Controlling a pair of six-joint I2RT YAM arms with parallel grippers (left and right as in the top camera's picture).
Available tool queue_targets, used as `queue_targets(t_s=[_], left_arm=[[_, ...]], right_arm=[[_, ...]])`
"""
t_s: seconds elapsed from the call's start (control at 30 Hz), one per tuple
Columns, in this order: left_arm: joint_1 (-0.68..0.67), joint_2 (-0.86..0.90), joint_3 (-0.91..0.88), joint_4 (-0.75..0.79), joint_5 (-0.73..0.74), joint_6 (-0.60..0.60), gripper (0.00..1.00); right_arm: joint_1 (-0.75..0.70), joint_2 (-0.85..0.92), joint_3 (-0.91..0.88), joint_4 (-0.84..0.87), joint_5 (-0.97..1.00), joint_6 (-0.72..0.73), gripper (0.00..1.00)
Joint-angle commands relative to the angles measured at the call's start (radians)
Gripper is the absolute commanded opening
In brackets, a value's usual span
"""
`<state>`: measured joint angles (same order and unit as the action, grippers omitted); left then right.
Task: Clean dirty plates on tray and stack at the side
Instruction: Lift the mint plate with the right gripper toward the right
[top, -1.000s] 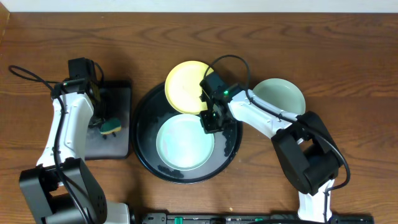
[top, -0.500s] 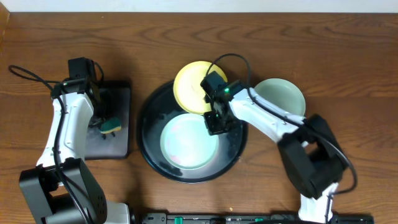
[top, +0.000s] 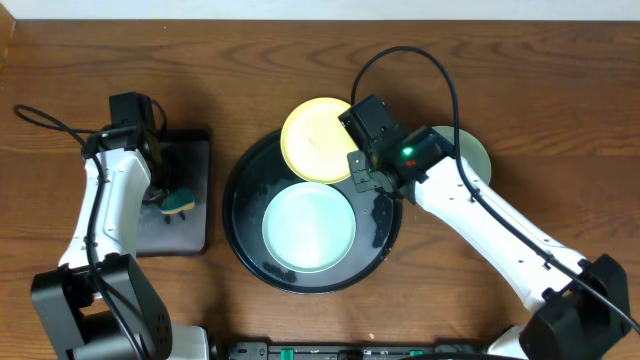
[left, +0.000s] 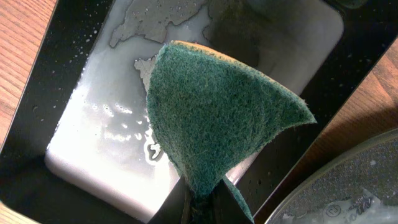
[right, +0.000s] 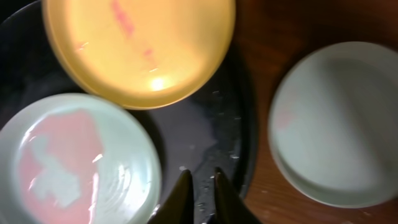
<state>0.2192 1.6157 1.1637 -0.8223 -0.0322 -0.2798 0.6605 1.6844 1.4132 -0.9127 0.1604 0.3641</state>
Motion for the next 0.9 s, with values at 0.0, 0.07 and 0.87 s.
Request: queue_targets(t_s=[0.0, 0.07, 0.87], left_arm=[[0.005, -0.002, 0.020, -0.002, -0.004, 0.017, 0.08], [0.005, -0.002, 0.020, -0.002, -0.004, 0.017, 0.07], [0.005, -0.002, 0.020, -0.002, -0.005, 0.017, 0.08]], right_arm=[[-0.018, 0.056, -0.003, 0.008, -0.171, -0.005, 0.15], [-0.025, 0.097, -0.003, 0.008, -0.231, -0.005, 0.17], [-0.045, 0.383, -0.003, 0.071, -0.473, 0.005, 0.01]])
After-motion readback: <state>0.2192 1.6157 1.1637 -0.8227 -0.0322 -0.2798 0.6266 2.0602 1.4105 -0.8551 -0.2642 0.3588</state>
